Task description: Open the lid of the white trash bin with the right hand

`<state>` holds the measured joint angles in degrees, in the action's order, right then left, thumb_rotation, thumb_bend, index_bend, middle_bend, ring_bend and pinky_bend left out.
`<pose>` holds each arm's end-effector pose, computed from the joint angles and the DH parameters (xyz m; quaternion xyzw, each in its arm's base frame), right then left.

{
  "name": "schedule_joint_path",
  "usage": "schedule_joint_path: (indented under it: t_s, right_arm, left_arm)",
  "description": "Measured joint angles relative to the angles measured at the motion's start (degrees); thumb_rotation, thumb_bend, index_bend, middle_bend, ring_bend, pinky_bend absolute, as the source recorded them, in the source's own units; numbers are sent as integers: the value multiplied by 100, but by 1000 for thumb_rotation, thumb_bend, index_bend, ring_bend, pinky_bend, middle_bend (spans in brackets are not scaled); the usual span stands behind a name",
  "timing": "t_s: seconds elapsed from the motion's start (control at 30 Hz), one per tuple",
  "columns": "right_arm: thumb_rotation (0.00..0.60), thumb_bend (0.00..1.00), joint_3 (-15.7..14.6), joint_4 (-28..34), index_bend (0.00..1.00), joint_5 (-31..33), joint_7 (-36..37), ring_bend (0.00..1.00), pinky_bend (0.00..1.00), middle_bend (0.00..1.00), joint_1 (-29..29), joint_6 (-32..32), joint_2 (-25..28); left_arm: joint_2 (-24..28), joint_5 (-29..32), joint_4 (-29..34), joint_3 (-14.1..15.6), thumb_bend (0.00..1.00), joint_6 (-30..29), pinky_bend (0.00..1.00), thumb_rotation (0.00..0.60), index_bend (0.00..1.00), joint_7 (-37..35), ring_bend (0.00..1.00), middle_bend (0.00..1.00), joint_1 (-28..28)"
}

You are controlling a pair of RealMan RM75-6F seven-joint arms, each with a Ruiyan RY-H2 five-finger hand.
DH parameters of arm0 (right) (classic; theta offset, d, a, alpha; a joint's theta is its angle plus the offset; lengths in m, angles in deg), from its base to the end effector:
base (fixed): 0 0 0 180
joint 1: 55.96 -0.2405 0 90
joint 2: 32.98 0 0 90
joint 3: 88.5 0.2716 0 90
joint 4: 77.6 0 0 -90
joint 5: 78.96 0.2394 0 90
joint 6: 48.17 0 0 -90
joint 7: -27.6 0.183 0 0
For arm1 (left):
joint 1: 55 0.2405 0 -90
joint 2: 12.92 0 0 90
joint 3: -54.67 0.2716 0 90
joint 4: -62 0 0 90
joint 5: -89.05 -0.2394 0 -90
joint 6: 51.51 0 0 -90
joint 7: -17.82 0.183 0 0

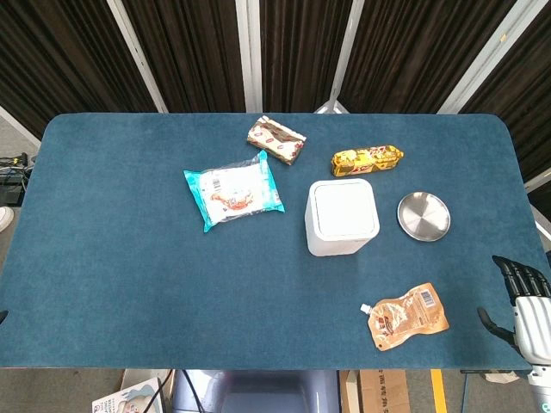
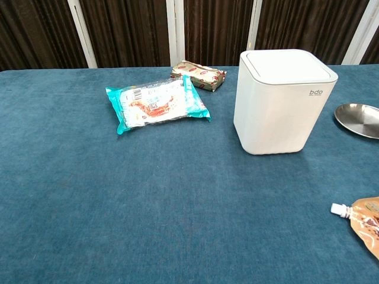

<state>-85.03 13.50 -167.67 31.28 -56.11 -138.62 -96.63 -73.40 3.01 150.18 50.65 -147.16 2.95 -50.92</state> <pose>-0.3430 -0.1979 0.1579 0.5659 -0.3798 0.4153 0.6025 -0.3688 0.1709 0.2033 -0.5050 -0.3935 -0.4450 0.6262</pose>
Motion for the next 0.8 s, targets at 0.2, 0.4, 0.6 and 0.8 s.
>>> schedule_joint_path:
  t_s: [0.2,0.4,0.6,0.8]
  right_arm:
    - [600,263,-8,86,124,43,-37,153,147,174,28,-5,13]
    - [600,263,-23,175,124,80,-57,153,147,174,34,41,55]
    - [600,264,-55,222,124,109,28,153,163,175,14,170,91]
    - [600,263,-50,273,124,183,107,153,170,176,7,222,159]
  left_arm:
    - [0,-26,0,4,102,12,116,600,232,22,32,95,-16]
    - [-17,-17,-11,-15,102,-48,105,600,231,22,32,95,-1]
    - [-65,79,-34,-71,103,20,95,600,230,35,27,92,-39]
    - [-121,8,-8,-66,102,28,96,600,229,218,26,88,-83]
